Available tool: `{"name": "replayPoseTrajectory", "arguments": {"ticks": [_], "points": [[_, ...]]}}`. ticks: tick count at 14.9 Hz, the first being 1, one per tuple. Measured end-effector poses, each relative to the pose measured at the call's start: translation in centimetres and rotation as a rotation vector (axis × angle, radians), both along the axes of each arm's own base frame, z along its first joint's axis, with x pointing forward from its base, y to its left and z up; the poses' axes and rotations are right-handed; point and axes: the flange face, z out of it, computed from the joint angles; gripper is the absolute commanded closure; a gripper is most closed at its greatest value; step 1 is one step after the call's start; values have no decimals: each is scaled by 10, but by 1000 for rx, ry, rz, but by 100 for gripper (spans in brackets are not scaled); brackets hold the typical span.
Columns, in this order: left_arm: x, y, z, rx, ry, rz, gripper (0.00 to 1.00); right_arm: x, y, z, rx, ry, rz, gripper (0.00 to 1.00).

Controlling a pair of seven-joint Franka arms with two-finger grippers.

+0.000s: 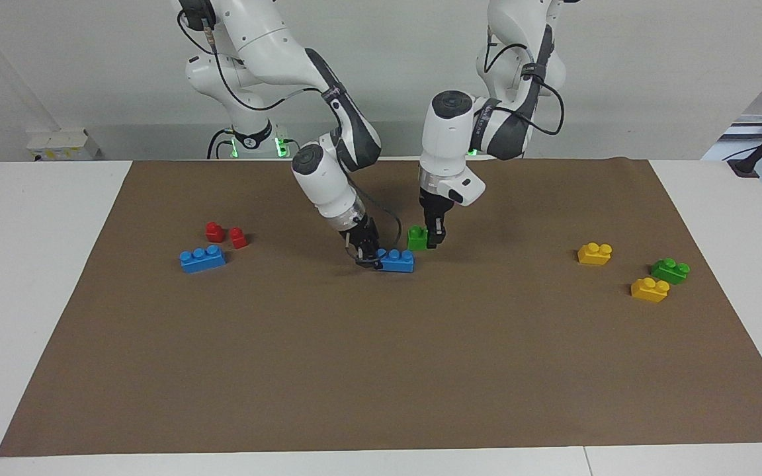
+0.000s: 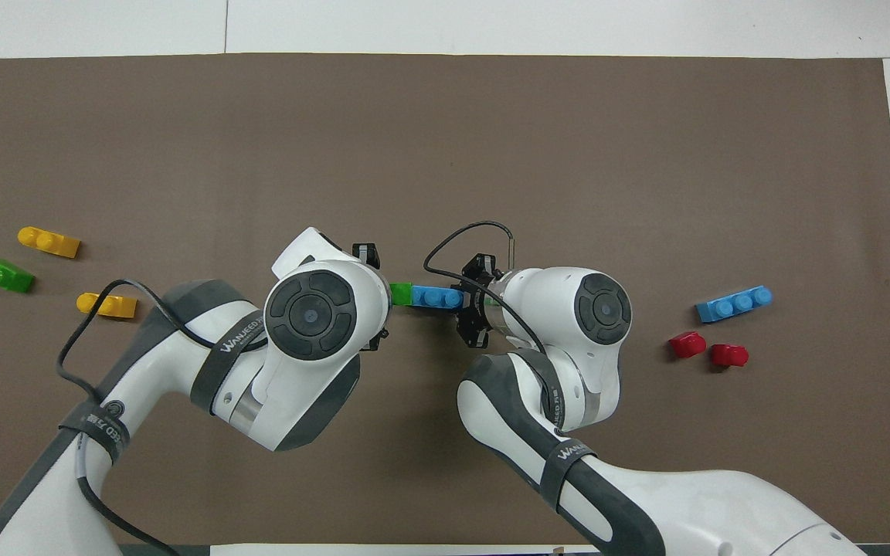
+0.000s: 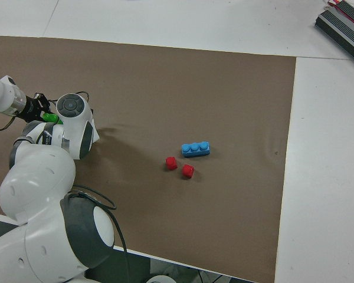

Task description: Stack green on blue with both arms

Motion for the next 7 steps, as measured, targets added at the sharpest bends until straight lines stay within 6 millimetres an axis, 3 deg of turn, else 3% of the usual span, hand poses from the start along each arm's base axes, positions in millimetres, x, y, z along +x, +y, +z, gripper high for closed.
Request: {"name": "replayPoseTrajectory", "arguments": {"ticks": [4,7], "points": [[-8,-16,-17,12,18,-26,100,-4,5,0,0,-1,11,100],[-11,-24,-18,11,15,-38,100,-4,6,0,0,-1,11,100]]}}
